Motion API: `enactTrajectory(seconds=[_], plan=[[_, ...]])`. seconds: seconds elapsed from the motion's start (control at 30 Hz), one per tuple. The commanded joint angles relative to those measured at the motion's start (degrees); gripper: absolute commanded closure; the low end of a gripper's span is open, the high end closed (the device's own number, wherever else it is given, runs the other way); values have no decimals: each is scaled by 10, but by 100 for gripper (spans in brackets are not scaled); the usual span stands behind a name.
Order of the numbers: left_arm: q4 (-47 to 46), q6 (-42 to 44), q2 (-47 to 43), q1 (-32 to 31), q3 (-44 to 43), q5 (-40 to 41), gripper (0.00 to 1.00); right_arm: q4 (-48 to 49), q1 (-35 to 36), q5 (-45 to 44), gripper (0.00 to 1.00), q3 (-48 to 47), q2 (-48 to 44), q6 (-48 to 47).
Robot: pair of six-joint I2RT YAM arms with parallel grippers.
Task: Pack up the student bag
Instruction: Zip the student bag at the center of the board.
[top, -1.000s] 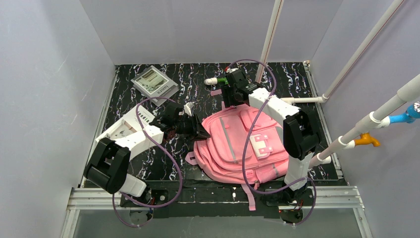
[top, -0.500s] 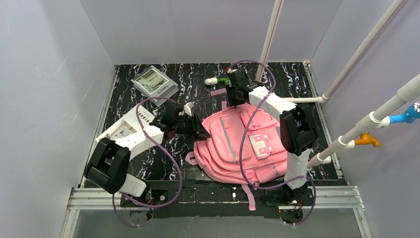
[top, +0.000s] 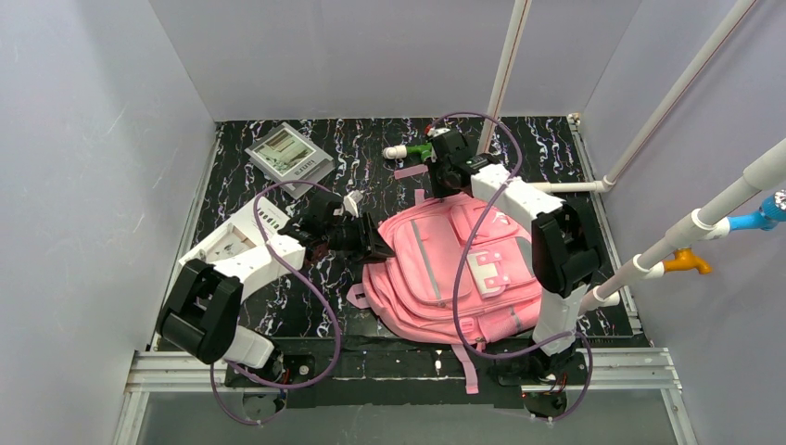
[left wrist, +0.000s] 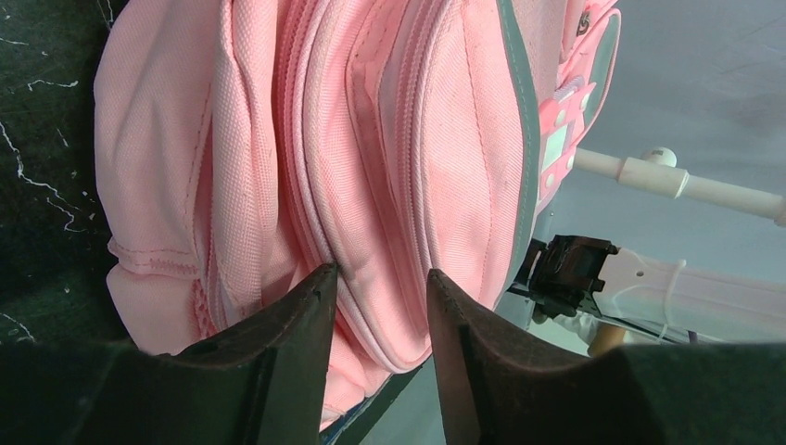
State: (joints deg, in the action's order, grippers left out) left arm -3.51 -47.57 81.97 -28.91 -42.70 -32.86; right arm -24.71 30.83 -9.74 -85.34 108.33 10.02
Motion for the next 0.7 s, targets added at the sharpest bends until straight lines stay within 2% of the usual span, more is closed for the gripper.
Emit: enactTrajectory(seconds=[0.0,0.13,0.2,0.37,0.4,0.47,0.53,0.67], plan=[[22,17,-31,14,7,-18,59,36,-2,6,99,16,-45,-14],[52,29,-51,30,6,-20,53,51,-4,13,99,26,-52,5],[69,39,-64,34,7,-16,51,65,-6,23,91,34,-57,19],[79,40,-84,44,23,-25,51,97,-17,18,93,58,-72,71],[79,39,-89,44,28,-25,51,99,-20,23,88,61,-74,78],[80,39,-96,45,31,-28,51,125,-30,55,67,85,-82,81],[80,39,-99,46,34,-31,51,156,-45,91,64,111,-92,84],[77,37,-101,46,36,-37,51,207,-83,226,61,147,-95,102]])
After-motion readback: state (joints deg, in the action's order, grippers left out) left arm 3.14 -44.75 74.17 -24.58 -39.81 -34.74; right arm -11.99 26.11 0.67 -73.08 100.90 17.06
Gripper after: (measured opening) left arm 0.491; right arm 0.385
